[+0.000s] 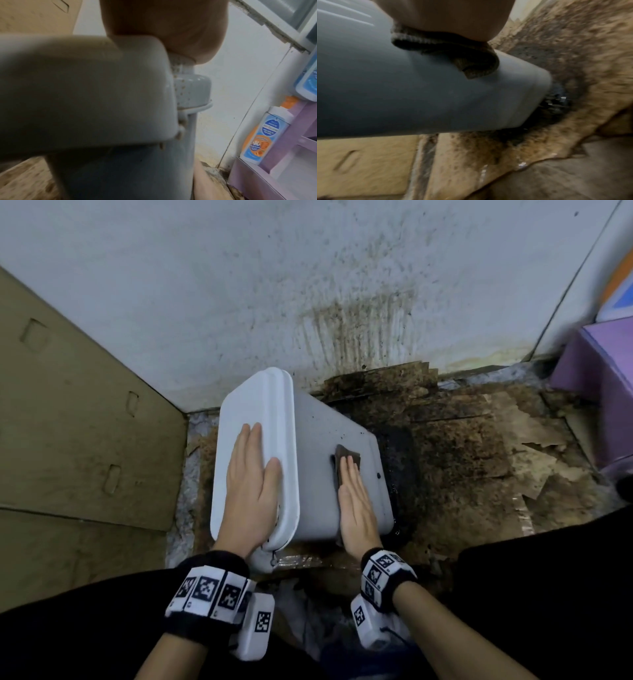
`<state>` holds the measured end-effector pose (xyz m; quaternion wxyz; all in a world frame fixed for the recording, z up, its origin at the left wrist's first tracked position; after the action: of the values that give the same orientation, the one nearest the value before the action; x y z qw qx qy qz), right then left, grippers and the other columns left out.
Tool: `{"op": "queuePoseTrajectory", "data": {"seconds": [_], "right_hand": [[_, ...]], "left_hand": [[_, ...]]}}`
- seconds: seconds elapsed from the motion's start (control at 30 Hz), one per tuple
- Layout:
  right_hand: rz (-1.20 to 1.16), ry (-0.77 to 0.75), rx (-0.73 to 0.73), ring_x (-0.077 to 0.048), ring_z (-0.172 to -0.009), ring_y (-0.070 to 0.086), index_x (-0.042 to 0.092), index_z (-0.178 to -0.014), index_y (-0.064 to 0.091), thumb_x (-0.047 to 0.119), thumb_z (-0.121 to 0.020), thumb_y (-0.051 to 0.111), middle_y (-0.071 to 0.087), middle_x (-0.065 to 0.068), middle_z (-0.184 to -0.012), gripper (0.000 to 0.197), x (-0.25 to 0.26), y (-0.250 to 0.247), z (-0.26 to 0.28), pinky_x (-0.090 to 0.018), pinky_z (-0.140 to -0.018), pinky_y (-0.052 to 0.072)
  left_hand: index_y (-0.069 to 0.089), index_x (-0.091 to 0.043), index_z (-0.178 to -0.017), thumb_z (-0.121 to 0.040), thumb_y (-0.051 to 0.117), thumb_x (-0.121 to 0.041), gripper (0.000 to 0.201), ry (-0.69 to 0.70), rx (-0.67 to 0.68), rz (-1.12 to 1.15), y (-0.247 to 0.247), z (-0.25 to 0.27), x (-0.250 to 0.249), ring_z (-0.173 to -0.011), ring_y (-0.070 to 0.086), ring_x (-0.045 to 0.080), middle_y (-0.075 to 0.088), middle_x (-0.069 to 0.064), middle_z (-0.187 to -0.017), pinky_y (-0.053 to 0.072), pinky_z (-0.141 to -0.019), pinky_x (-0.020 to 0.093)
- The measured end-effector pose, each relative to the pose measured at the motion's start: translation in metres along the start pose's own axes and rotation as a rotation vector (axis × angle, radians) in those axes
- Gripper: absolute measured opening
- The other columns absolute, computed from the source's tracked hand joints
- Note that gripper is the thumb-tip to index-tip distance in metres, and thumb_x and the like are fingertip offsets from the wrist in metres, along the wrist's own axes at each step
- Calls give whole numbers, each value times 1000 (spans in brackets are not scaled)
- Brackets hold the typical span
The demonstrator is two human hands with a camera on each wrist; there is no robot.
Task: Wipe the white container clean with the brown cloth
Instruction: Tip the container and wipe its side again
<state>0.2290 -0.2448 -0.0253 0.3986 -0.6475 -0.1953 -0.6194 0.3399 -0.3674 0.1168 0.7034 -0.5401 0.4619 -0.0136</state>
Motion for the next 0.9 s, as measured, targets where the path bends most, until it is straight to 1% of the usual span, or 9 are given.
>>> {"op": "queuePoseTrajectory", "data": {"seconds": [0.1,0.2,0.33,0.37,0.53,0.6,0.73,0.8,0.9], "right_hand": [[63,78,22,2,-153,-6,35,-156,1,36,-107,10,-1,10,-169,51,-45,-4,-9,-35,-128,2],[169,84,22,-8,-155,-11,21,-160,-1,16,-111,18,-6,0,-169,52,-79,-4,-17,-40,-127,3],[146,174,24,-9,-155,-12,19,-160,-1,17,-111,16,-7,-2,-169,52,-83,-5,-22,-16,-120,-12],[130,192,21,-10,-155,-11,19,-161,0,18,-111,15,-7,-1,-170,52,-79,-5,-23,-15,-119,-12],[58,268,-24,-13,-156,-7,21,-160,5,20,-110,16,-2,-4,-170,51,-55,1,-24,-35,-127,-1],[16,229,-23,-9,-155,-7,26,-159,7,32,-105,12,-2,2,-170,55,-23,6,-18,-37,-127,0],[-55,11,56,4,-152,-9,38,-157,8,46,-101,10,-1,15,-168,56,59,27,1,-22,-123,-9],[-79,-52,93,6,-152,-7,35,-159,12,42,-106,14,1,17,-168,54,78,32,6,-20,-122,-9],[0,-143,113,3,-153,-4,34,-160,12,32,-110,22,3,16,-169,51,76,23,8,-28,-125,-1]], "left_hand": [[8,-33,-162,-105,26,-46,61,-12,10,26,-4,1,5,-154,-2,-4,2,-14,-171,1,-125,26],[9,-33,-161,-106,29,-44,60,-16,11,51,-6,1,8,-154,0,-5,4,-14,-171,2,-126,27],[10,-33,-161,-106,31,-42,60,-26,9,88,-8,1,10,-154,2,-5,7,-13,-171,4,-127,29],[10,-35,-160,-106,31,-42,59,-28,6,89,-10,1,11,-155,2,-4,7,-13,-171,4,-127,30],[8,-40,-156,-105,29,-43,55,-50,10,79,-13,1,16,-155,3,-3,8,-14,-170,3,-126,26],[7,-41,-156,-105,29,-43,55,-53,10,79,-14,1,17,-154,3,-4,7,-15,-170,3,-125,24],[8,-42,-155,-104,29,-43,55,-54,8,82,-14,0,19,-155,4,-2,8,-13,-170,4,-125,25],[7,-41,-155,-104,29,-43,55,-54,6,80,-14,0,20,-155,5,0,8,-12,-170,4,-126,27],[7,-41,-154,-104,29,-42,55,-60,5,85,-14,0,19,-155,5,0,8,-12,-170,4,-127,29]]}}
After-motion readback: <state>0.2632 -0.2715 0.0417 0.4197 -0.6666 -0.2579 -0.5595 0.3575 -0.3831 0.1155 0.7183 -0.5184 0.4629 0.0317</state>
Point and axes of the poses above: each hand's wrist, its own z-axis away from the middle knuckle, its own y-axis out of the palm, x = y × z, the point moved 4 cm from there along -z, towards the middle knuckle
